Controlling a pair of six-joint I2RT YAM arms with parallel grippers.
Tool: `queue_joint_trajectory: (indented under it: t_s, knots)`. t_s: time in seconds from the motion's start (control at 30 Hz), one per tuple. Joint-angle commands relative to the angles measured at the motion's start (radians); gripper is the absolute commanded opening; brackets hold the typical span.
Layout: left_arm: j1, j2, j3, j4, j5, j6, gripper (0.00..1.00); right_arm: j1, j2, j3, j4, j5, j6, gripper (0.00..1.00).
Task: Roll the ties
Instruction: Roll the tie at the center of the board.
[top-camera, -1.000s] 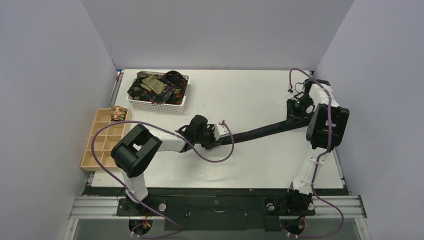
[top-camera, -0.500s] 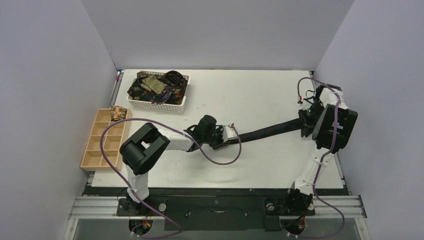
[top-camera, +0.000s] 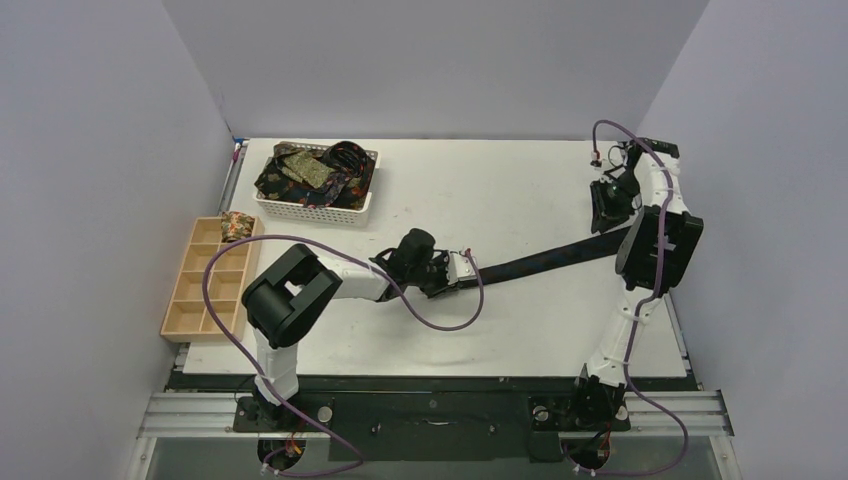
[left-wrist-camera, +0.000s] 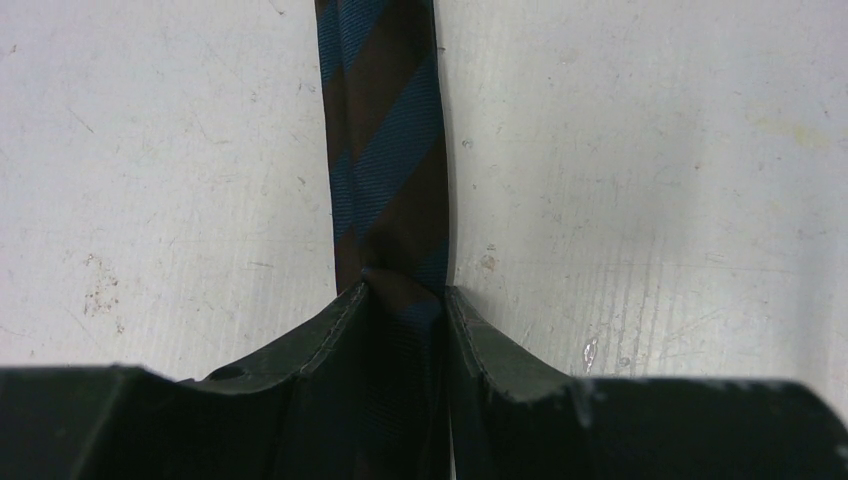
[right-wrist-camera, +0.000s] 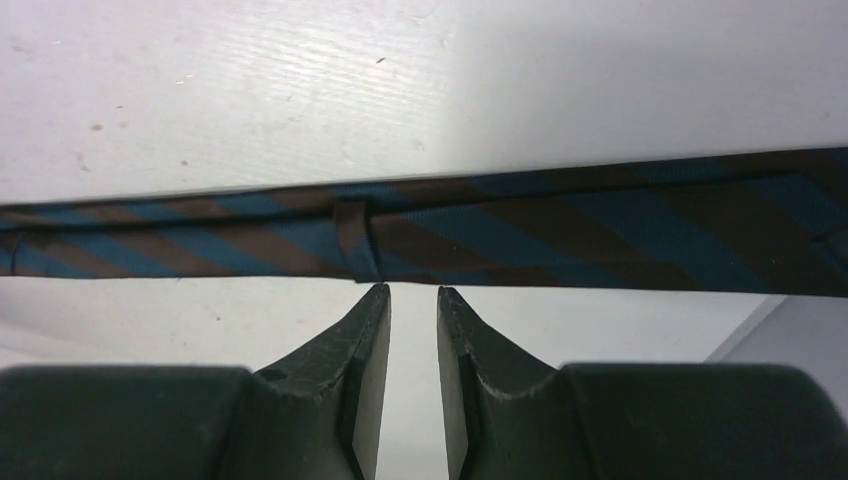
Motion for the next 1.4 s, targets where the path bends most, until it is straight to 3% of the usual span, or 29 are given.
queue_joint_trajectory:
  t_s: [0.0,0.33,0.6,0.77,0.97,1.37]
  knots:
    - [-0.009,0.063,-0.014,-0.152,-0.007,0.021,0.29,-0.018,0.05,-0.013,0.038,0.076,0.017,0.21]
    - [-0.011,0.099,0.022,-0.151,0.018,0.004,0.28,-0.105,0.065,-0.186,0.096,0.276,-0.016,0.19]
    - [-0.054,0.107,0.024,-0.147,0.026,0.016,0.28,-0.149,-0.033,-0.347,0.114,0.24,-0.062,0.19]
    - [-0.051,0.109,0.018,-0.168,0.021,0.034,0.28,-0.113,-0.075,-0.17,0.056,0.054,-0.103,0.2]
    - [-0.045,0.092,0.001,-0.18,0.022,0.045,0.28,-0.076,0.011,0.049,0.1,-0.002,-0.018,0.21]
    - [-0.035,0.08,-0.008,-0.19,0.024,0.037,0.28,-0.052,0.132,0.011,0.195,0.127,0.069,0.2]
